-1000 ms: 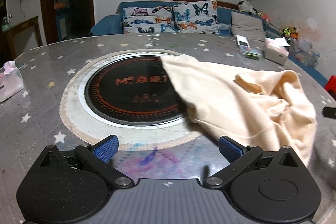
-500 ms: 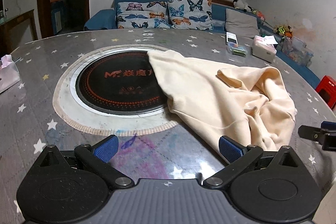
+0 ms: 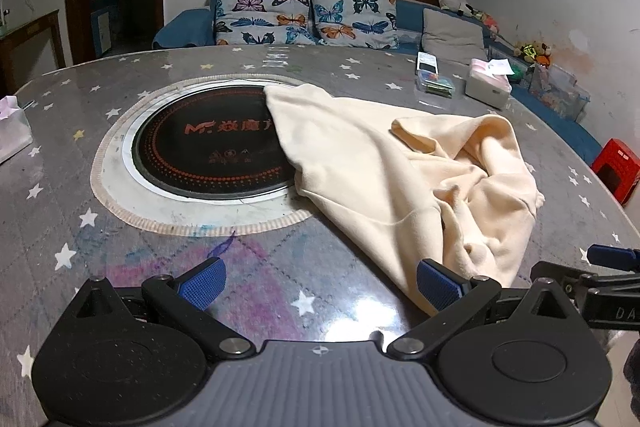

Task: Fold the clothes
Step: 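Approach the crumpled cream sweatshirt with both tools open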

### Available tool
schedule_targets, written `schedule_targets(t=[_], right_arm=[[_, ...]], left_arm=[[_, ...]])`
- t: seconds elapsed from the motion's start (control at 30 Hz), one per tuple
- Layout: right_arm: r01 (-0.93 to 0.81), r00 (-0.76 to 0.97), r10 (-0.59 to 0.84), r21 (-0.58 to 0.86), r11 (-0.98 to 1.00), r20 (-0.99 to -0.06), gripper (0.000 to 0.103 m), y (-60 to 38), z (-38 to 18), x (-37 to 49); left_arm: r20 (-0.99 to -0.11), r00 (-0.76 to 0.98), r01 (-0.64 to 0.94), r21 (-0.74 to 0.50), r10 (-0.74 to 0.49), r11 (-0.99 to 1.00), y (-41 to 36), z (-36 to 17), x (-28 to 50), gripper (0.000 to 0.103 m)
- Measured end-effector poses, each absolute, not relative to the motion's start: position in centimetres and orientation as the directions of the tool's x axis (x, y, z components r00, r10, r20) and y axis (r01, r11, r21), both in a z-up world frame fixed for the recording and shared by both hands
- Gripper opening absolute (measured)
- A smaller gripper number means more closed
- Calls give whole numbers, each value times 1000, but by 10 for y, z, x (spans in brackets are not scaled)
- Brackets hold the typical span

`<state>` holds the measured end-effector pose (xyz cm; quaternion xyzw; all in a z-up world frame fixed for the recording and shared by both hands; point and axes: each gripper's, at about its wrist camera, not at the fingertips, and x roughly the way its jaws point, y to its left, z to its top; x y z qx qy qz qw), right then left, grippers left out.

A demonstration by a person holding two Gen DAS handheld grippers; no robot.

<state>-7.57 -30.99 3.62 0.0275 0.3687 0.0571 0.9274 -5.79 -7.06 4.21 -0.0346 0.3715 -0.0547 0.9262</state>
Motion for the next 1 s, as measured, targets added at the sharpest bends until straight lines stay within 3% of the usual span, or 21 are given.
schedule_targets(t=[1.0], right_arm=[[-83, 718, 135, 109, 991, -683, 103, -306, 35, -83]], left_arm=[[-700, 701, 100, -94, -137, 991, -86, 40, -61, 103]])
